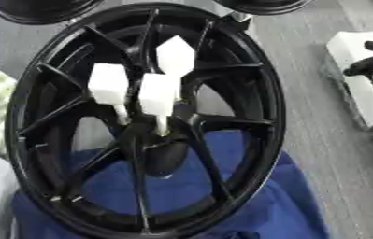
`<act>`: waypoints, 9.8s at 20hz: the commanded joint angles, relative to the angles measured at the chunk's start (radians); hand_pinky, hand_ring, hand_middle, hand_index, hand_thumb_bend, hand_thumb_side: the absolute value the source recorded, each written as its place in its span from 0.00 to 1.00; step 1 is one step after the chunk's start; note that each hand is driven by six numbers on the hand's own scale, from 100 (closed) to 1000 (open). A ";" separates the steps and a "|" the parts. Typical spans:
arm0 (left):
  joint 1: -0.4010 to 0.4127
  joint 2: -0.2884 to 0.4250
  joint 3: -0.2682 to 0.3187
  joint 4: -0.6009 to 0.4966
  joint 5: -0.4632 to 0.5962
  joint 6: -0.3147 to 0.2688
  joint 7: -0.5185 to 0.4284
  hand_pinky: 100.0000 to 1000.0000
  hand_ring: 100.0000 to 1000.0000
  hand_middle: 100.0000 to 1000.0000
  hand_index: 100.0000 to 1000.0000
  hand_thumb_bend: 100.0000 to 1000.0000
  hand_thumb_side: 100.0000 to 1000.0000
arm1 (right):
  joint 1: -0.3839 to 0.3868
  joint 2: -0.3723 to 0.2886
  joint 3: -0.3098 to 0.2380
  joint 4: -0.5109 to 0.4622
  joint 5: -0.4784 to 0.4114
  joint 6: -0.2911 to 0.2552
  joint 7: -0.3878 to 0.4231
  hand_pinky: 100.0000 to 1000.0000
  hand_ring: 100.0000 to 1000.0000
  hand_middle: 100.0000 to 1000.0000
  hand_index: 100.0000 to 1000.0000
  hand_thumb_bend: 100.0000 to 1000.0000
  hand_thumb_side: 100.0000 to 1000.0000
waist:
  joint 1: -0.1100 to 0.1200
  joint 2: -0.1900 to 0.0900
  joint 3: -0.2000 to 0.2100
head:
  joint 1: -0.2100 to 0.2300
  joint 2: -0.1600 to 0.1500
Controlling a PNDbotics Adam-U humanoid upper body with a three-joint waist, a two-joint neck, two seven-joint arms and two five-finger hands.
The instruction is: Pull the pin out of the wheel hub.
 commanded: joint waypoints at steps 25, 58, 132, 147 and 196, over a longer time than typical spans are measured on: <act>-0.596 0.006 -0.364 0.257 -0.219 -0.196 -0.880 0.75 0.71 0.63 0.78 0.26 0.58 | 0.048 -0.063 -0.006 -0.014 0.051 -0.003 0.009 1.00 0.66 0.54 0.83 0.00 0.64 | -0.005 -0.054 0.009 | -0.050 0.002; -0.691 -0.099 -0.502 0.336 -0.148 -0.142 -0.880 0.80 0.77 0.72 0.85 0.45 0.61 | 0.045 -0.058 -0.007 0.007 0.060 0.009 0.017 1.00 0.66 0.54 0.83 0.00 0.66 | 0.009 -0.052 0.006 | -0.052 0.002; -0.652 -0.188 -0.610 0.340 -0.409 0.030 -0.834 0.65 0.56 0.43 0.61 0.28 0.20 | 0.038 -0.011 -0.010 0.029 0.075 0.015 0.045 1.00 0.66 0.54 0.84 0.00 0.69 | 0.004 -0.022 -0.009 | -0.014 -0.009; -0.608 -0.122 -0.481 0.237 -0.227 0.148 -0.740 0.59 0.47 0.28 0.45 0.11 0.14 | 0.045 -0.009 -0.016 0.035 0.078 0.015 0.042 1.00 0.67 0.54 0.84 0.00 0.69 | 0.004 -0.023 -0.005 | -0.028 -0.007; -0.099 -0.080 0.160 0.232 0.161 0.109 0.001 0.70 0.58 0.51 0.70 0.00 0.58 | 0.043 -0.063 -0.054 0.003 0.014 -0.014 0.006 1.00 0.66 0.54 0.84 0.00 0.62 | -0.013 -0.060 0.039 | -0.030 0.018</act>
